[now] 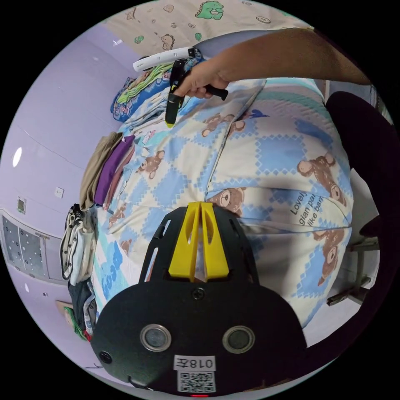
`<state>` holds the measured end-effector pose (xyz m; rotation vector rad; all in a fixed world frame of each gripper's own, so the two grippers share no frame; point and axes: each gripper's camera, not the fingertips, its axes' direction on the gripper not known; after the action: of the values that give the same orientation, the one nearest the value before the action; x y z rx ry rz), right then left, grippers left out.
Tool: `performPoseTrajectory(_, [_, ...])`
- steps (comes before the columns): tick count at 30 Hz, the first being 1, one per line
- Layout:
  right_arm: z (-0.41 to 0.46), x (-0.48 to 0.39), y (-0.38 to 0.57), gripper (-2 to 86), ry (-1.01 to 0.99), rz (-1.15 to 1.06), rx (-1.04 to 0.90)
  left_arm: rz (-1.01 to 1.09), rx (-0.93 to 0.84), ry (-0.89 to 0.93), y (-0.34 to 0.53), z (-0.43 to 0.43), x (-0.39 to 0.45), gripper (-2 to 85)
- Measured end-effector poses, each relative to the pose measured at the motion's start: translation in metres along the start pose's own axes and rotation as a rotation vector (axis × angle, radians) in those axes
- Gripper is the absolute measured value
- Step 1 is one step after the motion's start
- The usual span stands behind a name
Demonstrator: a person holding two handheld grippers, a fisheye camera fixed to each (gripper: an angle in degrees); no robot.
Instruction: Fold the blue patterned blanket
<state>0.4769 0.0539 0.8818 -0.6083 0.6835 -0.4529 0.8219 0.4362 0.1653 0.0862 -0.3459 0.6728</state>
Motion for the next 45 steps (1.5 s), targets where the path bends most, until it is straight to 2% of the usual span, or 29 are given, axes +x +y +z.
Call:
performPoseTrajectory(4, [-0.015,0.023,0.014,3.6,-0.186,0.102,0.108,-0.004,0.032,-0.085,0.008,0.005,0.016,-1.0])
performPoseTrajectory(6, [-0.031,0.032,0.032,5.1,-0.167,0.132,0.140,-0.091,0.103,-0.113,0.016,-0.001,0.008,-1.0])
performPoseTrajectory(8, [-0.049,0.044,0.058,5.6,-0.147,0.185,0.171,-0.268,0.170,-0.088,0.031,-0.008,-0.019,-1.0])
performPoseTrajectory(10, [-0.070,0.060,0.095,6.0,-0.122,0.285,0.203,-0.368,0.195,-0.056,0.041,-0.008,-0.039,-1.0])
performPoseTrajectory(12, [-0.098,0.088,0.160,6.3,-0.097,0.481,0.255,-0.419,0.213,-0.030,0.046,-0.005,-0.049,-1.0])
performPoseTrajectory(15, [-0.117,0.116,0.239,7.7,-0.072,0.714,0.264,-0.424,0.267,0.024,0.038,0.000,-0.045,-1.0])
performPoseTrajectory(18, [-0.114,0.124,0.285,8.9,-0.091,0.832,0.247,-0.386,0.309,0.071,0.018,0.006,-0.016,-1.0])
performPoseTrajectory(24, [-0.082,0.110,0.280,11.0,-0.166,0.841,0.215,-0.415,0.354,0.024,0.020,-0.005,0.045,-1.0])
performPoseTrajectory(28, [-0.066,0.099,0.268,10.2,-0.159,0.912,0.203,-0.518,0.314,-0.058,0.077,-0.016,0.056,-1.0])
performPoseTrajectory(30, [-0.062,0.095,0.271,5.8,-0.169,1.038,0.266,-0.588,0.283,-0.082,0.109,-0.019,0.056,-1.0])
performPoseTrajectory(34, [-0.055,0.086,0.276,2.4,-0.251,1.204,0.344,-0.784,0.242,-0.137,0.191,-0.024,0.060,-1.0])
performPoseTrajectory(37, [-0.071,0.055,0.244,1.4,-0.149,1.107,0.389,-0.947,0.259,-0.171,0.243,-0.019,0.065,-1.0])
performPoseTrajectory(40, [-0.094,0.001,0.178,1.0,-0.064,0.835,0.441,-1.093,0.312,-0.173,0.288,-0.002,0.071,-1.0])
performPoseTrajectory(42, [-0.108,-0.062,0.113,0.7,0.001,0.551,0.447,-1.141,0.338,-0.166,0.307,0.011,0.077,-1.0])
performPoseTrajectory(43, [-0.111,-0.081,0.098,0.6,0.010,0.477,0.446,-1.158,0.345,-0.170,0.316,0.020,0.081,-1.0])
performPoseTrajectory(45, [-0.111,-0.167,0.041,0.4,0.031,0.176,0.427,-1.168,0.343,-0.179,0.326,0.032,0.085,-1.0])
